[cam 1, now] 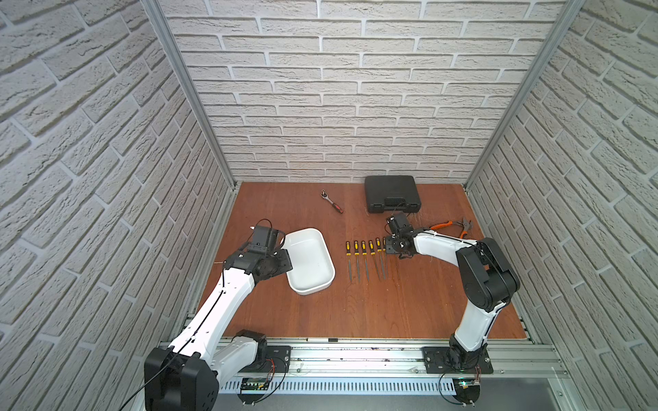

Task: Take the file tool out of the storage box
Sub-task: Place the file tool at the center of the board, then reset both arms

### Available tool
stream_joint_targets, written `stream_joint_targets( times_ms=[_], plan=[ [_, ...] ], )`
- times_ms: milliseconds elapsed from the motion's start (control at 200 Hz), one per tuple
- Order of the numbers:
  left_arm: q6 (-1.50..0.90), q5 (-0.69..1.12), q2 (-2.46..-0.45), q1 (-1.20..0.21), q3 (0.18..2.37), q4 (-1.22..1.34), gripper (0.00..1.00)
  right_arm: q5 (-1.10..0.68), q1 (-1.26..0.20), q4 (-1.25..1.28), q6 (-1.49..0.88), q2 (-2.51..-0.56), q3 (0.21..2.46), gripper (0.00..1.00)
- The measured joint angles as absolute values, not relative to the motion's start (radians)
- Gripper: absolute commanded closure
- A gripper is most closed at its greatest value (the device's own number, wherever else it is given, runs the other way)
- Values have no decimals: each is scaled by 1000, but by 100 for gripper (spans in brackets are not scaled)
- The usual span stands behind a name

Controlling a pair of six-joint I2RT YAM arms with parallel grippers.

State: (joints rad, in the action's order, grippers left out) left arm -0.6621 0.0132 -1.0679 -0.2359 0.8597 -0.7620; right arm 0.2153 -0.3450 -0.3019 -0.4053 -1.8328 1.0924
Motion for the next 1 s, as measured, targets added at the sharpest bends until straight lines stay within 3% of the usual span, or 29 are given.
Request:
stream_joint_targets(
  times_ms=[175,275,360,430,445,530,550,570,770,1000],
  plan=[
    [-610,-42,-1108,-231,962,-756,40,219,-345,-311,-400,-1813,1106,48],
    [-565,-74,-1124,-200,997,-723,26,229,-344,-338,-382,-1738,1107,41],
    [-519,-112,-1129,-159,996,-652,22,247,-344,-345,-357,-1627,1107,28],
    [-467,-152,-1126,-131,964,-552,19,279,-344,-328,-328,-1514,1104,2],
    [-456,-165,-1124,-125,949,-522,19,289,-344,-322,-326,-1492,1102,0],
    [-394,-226,-1118,-97,854,-371,14,349,-339,-285,-281,-1392,1089,0],
    [-381,-236,-1118,-87,825,-328,4,365,-336,-276,-271,-1375,1084,0],
    [-365,-243,-1119,-79,797,-292,2,381,-332,-270,-262,-1364,1079,0],
    [-219,-268,-1224,11,641,-8,2,543,-283,-185,-178,-1342,918,1],
    [-112,-253,-1357,52,552,309,1,552,-179,30,-80,-1294,656,1]
  ],
)
